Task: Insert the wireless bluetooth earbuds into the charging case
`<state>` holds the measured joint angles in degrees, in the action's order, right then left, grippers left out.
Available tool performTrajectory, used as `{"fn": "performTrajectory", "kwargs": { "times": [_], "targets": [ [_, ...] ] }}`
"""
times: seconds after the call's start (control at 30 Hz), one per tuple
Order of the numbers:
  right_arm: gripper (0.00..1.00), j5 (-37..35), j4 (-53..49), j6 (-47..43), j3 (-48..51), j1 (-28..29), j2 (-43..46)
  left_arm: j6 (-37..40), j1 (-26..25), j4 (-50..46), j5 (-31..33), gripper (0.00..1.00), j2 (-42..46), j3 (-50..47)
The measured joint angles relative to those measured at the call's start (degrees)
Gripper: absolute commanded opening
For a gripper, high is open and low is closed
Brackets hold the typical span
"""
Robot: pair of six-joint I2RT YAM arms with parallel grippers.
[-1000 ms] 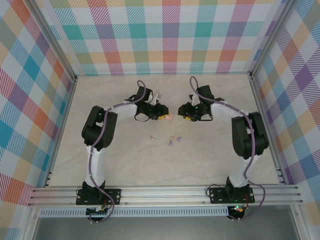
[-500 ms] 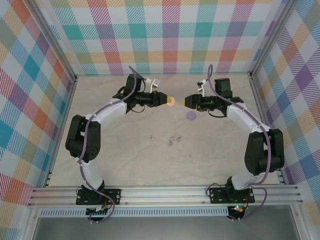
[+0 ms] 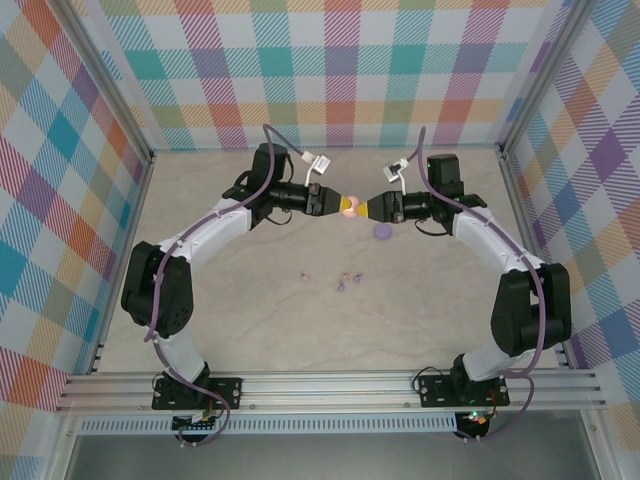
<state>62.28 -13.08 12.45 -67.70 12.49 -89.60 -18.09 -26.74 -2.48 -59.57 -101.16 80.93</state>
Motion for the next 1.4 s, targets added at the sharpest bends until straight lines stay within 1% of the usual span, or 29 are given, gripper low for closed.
{"fn": "performTrajectory", "kwargs": {
  "times": [0.4, 0.57, 0.83, 0.93, 1.03, 1.13, 1.23, 1.4],
  "targets": [
    [0.47, 2.1, 0.0, -1.2, -0.1, 0.7, 0.0, 2.3, -1.2, -2.5, -0.7, 0.28, 0.0, 0.7],
    [0.40, 2.6, 0.0, -1.4, -0.4, 0.9, 0.0, 2.8, -1.4, -3.5, -0.9, 0.28, 0.0, 0.7],
    [0.32, 2.3, -0.7, -1.4, -0.6, 1.0, 0.0, 2.8, -1.4, -3.5, -1.5, 0.28, 0.0, 0.8],
    [0.29, 2.1, -0.9, -1.4, -0.6, 1.0, 0.0, 2.8, -1.4, -3.6, -1.5, 0.30, 0.0, 0.8],
    [0.27, 1.9, -0.8, -1.4, -0.6, 1.0, 0.0, 2.8, -1.4, -3.6, -1.3, 0.33, 0.0, 0.8],
    [0.27, 1.7, -0.3, -1.1, -0.6, 1.0, 0.0, 2.8, -1.4, -3.6, -1.0, 0.39, 0.0, 0.8],
    [0.26, 1.4, 0.2, -0.9, -0.6, 1.0, 0.0, 2.7, -1.4, -3.6, -0.8, 0.41, 0.1, 0.8],
    [0.26, 1.7, 1.0, 0.1, -0.6, 1.1, 0.0, 2.1, -1.4, -2.5, -0.8, 0.41, 1.3, -0.4]
  ]
}}
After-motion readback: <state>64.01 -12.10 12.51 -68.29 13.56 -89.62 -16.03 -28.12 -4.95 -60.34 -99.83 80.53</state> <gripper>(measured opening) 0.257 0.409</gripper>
